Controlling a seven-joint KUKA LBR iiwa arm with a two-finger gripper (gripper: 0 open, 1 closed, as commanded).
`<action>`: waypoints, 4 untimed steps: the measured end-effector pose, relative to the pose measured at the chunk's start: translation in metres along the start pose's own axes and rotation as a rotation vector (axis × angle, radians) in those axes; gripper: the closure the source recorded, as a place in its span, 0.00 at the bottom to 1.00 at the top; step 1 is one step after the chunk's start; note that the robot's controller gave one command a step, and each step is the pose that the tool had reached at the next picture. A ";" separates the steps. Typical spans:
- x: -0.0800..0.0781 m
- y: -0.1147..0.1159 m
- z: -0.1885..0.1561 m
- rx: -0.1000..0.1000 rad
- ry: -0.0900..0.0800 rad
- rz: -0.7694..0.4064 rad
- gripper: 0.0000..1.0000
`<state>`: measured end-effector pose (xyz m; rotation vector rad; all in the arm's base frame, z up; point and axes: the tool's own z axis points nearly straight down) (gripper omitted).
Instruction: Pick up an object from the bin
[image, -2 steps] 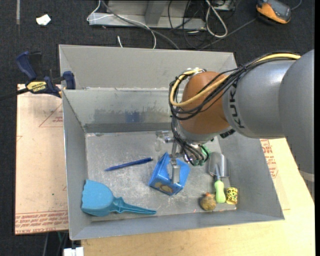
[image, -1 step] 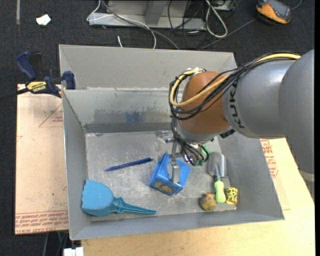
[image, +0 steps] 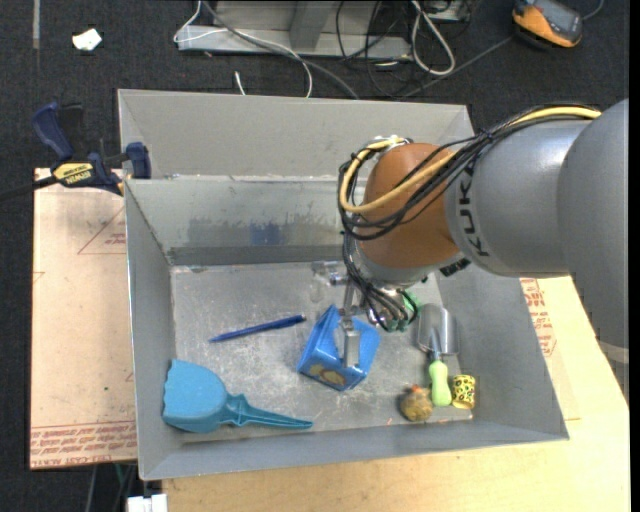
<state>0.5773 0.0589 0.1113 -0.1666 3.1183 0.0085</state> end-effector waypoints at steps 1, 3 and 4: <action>0.000 0.000 0.000 0.000 0.000 0.000 0.00; 0.003 0.000 -0.001 0.000 0.015 -0.003 1.00; 0.003 0.000 -0.001 0.000 0.015 -0.003 1.00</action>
Offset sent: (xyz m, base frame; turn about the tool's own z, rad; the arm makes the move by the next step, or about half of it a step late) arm -0.0153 -0.0197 -0.0413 0.0360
